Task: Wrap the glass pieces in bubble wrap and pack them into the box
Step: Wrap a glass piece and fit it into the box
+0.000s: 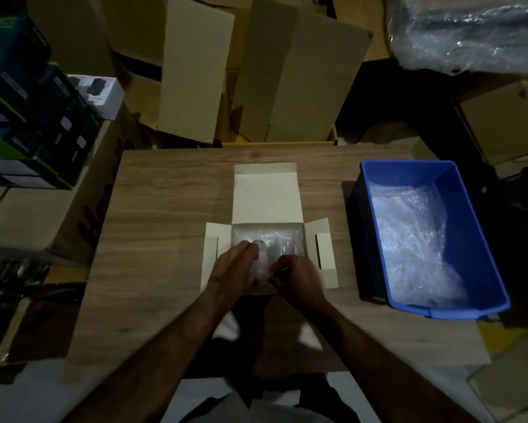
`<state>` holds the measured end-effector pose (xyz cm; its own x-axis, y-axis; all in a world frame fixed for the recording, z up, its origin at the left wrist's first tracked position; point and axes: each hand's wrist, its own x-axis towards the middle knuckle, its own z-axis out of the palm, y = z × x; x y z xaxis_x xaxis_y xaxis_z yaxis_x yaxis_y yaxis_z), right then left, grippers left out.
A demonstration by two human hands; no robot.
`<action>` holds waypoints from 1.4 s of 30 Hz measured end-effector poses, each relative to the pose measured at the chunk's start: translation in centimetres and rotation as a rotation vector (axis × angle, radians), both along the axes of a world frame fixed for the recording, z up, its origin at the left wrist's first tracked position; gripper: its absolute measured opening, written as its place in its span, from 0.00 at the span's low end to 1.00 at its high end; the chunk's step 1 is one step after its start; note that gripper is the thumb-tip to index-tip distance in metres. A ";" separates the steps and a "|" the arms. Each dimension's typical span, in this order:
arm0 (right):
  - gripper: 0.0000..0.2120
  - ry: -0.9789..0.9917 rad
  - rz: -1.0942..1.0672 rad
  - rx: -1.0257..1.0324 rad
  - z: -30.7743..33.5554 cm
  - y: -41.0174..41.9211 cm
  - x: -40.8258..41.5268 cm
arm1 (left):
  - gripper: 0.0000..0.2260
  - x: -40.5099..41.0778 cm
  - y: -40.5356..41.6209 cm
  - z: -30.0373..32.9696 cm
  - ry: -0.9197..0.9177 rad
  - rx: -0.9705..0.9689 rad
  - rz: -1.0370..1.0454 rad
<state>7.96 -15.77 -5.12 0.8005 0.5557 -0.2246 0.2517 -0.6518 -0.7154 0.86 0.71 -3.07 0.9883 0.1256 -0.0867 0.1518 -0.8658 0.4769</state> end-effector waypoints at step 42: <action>0.32 -0.451 0.270 -0.191 5.3 -4.2 4.4 | 0.31 1.0 -0.5 0.3 0.089 0.263 -0.148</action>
